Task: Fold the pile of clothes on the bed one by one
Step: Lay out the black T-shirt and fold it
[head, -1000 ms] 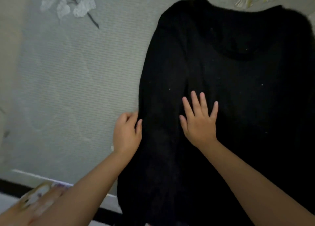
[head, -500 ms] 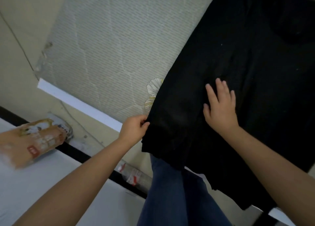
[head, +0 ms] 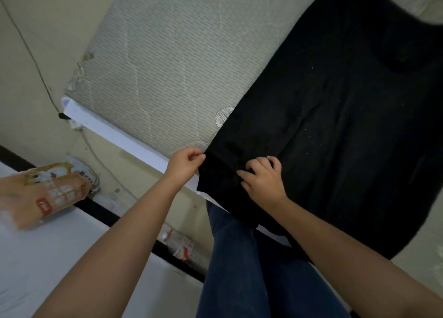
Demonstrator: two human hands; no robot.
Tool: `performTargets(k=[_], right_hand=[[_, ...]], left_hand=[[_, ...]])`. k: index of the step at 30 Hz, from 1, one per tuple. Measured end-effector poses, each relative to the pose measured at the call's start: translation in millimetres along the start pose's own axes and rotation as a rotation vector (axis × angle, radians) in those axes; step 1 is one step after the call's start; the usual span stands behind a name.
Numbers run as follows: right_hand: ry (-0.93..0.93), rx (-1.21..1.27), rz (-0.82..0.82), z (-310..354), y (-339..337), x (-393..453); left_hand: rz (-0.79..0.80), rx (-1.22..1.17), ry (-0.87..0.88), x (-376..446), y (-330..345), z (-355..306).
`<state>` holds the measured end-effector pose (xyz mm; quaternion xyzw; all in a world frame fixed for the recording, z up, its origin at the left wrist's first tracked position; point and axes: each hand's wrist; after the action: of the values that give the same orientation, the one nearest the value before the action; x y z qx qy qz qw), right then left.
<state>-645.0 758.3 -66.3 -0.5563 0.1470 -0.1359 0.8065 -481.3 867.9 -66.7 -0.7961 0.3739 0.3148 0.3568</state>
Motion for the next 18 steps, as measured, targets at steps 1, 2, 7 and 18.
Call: performTargets(k=[1, 2, 7, 18], right_hand=[[0.054, 0.082, -0.065, -2.6, -3.3, 1.5], [0.157, 0.185, -0.14, -7.5, -9.1, 2.8], [1.179, 1.067, -0.671, -85.6, -72.9, -10.8], [1.421, 0.43, -0.185, -200.4, -86.0, -94.4]], left_hand=[[-0.013, -0.016, -0.005, 0.0, -0.6, -1.2], [-0.023, -0.03, -0.006, 0.5, -0.4, -4.0], [-0.018, 0.15, 0.153, 13.1, 22.2, -51.5], [0.101, 0.763, 0.808, 54.0, 159.2, -199.9]])
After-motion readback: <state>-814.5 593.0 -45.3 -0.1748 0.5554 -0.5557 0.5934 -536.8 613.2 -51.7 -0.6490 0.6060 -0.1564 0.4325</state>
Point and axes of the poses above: each hand's wrist, its own x-axis towards the middle knuckle, its own y-axis out of the palm, z = x × y, and after that the axes turned 1 degree about -x, right-handed
